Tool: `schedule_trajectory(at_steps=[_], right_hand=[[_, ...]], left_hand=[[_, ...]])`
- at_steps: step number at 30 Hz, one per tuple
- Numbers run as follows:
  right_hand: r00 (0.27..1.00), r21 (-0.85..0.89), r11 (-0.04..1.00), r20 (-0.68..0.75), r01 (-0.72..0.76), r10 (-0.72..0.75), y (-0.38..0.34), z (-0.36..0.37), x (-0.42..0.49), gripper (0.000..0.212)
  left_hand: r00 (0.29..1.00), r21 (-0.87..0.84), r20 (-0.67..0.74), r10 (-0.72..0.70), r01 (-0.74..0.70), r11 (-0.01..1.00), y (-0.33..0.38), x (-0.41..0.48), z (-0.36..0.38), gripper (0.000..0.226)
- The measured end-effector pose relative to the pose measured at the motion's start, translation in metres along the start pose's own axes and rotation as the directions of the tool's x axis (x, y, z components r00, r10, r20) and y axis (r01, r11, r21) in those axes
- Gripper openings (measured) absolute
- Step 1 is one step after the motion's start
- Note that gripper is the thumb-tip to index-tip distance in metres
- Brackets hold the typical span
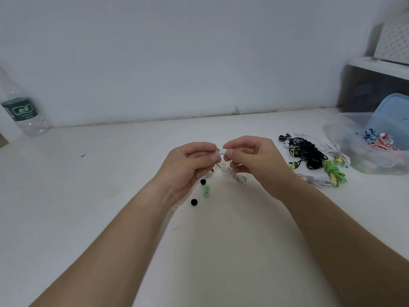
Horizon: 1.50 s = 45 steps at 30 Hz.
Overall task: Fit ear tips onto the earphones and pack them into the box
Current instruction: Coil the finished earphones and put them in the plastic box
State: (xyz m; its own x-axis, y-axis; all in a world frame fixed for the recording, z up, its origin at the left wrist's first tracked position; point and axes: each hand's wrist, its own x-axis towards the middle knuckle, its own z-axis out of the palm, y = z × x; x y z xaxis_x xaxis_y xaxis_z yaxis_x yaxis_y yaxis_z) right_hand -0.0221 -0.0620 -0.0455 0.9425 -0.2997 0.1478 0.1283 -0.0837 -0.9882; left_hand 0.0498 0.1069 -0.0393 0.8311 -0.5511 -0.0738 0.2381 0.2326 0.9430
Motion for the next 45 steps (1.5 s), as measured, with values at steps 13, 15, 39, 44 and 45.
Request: schedule_trajectory(at_steps=[13, 15, 39, 44, 45], right_hand=[[0.997, 0.007, 1.000, 0.073, 0.012, -0.012, 0.003, -0.008, 0.002, 0.011], [0.996, 0.004, 1.000, 0.082, 0.022, -0.022, 0.004, -0.008, 0.002, 0.011], [0.988, 0.020, 0.996, 0.130, 0.084, -0.086, 0.002, -0.013, 0.003, 0.011], [0.983, -0.067, 0.986, 0.116, 0.150, -0.142, -0.002, -0.010, 0.000, 0.008], [0.984, -0.060, 0.987, 0.111, 0.147, -0.140, -0.002, -0.009, -0.001, 0.008]], left_hand=[[1.000, 0.012, 0.017, 0.007, -0.007, 1.000, 0.000, -0.001, 0.000, 0.014], [1.000, 0.020, 0.029, 0.006, -0.007, 1.000, -0.001, 0.000, -0.001, 0.013], [0.997, -0.023, 0.071, 0.001, 0.000, 1.000, 0.002, -0.002, 0.003, 0.022], [0.999, 0.023, 0.052, -0.002, 0.001, 1.000, -0.001, -0.002, 0.002, 0.012], [0.999, 0.020, 0.053, -0.001, 0.000, 1.000, -0.001, -0.002, 0.002, 0.012]])
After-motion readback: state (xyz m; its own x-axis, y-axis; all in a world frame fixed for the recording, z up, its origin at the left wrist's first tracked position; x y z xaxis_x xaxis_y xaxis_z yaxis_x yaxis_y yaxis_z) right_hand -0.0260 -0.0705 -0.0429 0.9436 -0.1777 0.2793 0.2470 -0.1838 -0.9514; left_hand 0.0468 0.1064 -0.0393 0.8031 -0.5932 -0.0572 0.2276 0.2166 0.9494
